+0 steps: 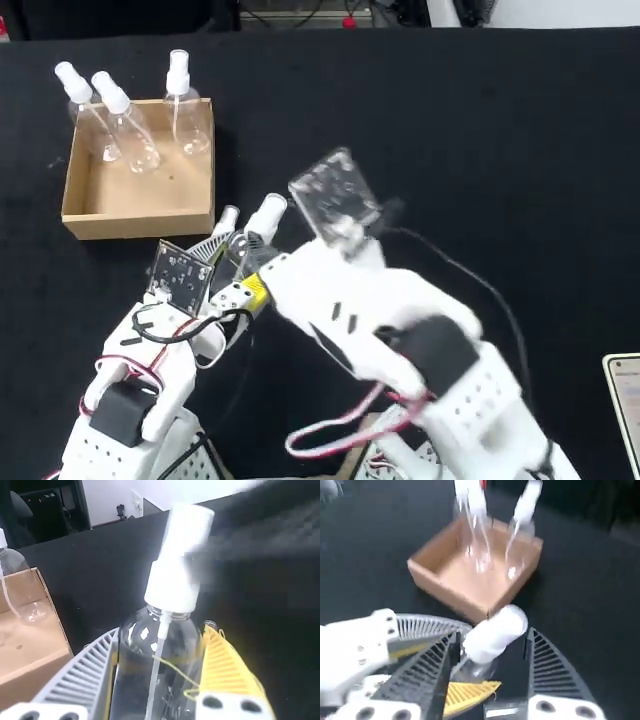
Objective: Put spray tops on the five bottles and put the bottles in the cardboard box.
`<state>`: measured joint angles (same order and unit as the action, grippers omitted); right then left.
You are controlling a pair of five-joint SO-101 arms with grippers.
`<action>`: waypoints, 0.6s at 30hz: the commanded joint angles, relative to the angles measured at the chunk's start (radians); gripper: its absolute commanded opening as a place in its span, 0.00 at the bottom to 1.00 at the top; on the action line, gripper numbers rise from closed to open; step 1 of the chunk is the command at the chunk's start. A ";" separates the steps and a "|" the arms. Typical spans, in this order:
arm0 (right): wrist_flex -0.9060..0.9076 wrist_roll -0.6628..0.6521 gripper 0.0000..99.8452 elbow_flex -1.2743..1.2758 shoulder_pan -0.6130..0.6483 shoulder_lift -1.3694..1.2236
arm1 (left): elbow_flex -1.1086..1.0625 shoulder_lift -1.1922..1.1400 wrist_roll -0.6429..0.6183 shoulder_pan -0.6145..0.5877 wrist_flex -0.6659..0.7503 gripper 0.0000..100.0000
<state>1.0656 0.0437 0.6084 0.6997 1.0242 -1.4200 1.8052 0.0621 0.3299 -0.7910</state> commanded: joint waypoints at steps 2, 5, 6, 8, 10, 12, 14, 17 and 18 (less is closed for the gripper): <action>0.018 -0.034 0.16 -0.104 -0.043 0.096 | 0.018 0.012 -0.006 0.008 0.021 0.03; -0.041 -0.040 0.05 -0.082 -0.091 0.104 | 0.018 0.012 -0.006 0.008 0.021 0.03; -0.068 -0.040 0.02 -0.068 -0.109 0.104 | 0.018 0.012 -0.006 0.008 0.021 0.03; -0.124 -0.040 0.02 -0.033 -0.147 0.104 | 0.018 0.012 -0.006 0.008 0.021 0.03; -0.181 -0.038 0.02 0.001 -0.180 0.102 | 0.016 0.012 -0.008 0.008 0.021 0.03; -0.229 -0.038 0.02 0.044 -0.190 0.091 | 0.016 0.012 -0.011 0.008 0.021 0.03; -0.259 -0.037 0.02 0.087 -0.189 0.058 | 0.016 0.012 -0.012 0.008 0.021 0.03; -0.288 -0.040 0.02 0.124 -0.189 -0.018 | 0.016 0.012 -0.012 0.008 0.021 0.03; -0.288 -0.040 0.02 0.130 -0.189 -0.038 | 0.016 0.012 -0.012 0.008 0.021 0.03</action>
<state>0.8155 0.0100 0.7342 0.5309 1.0518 -1.4200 1.8052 0.0621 0.3299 -0.7910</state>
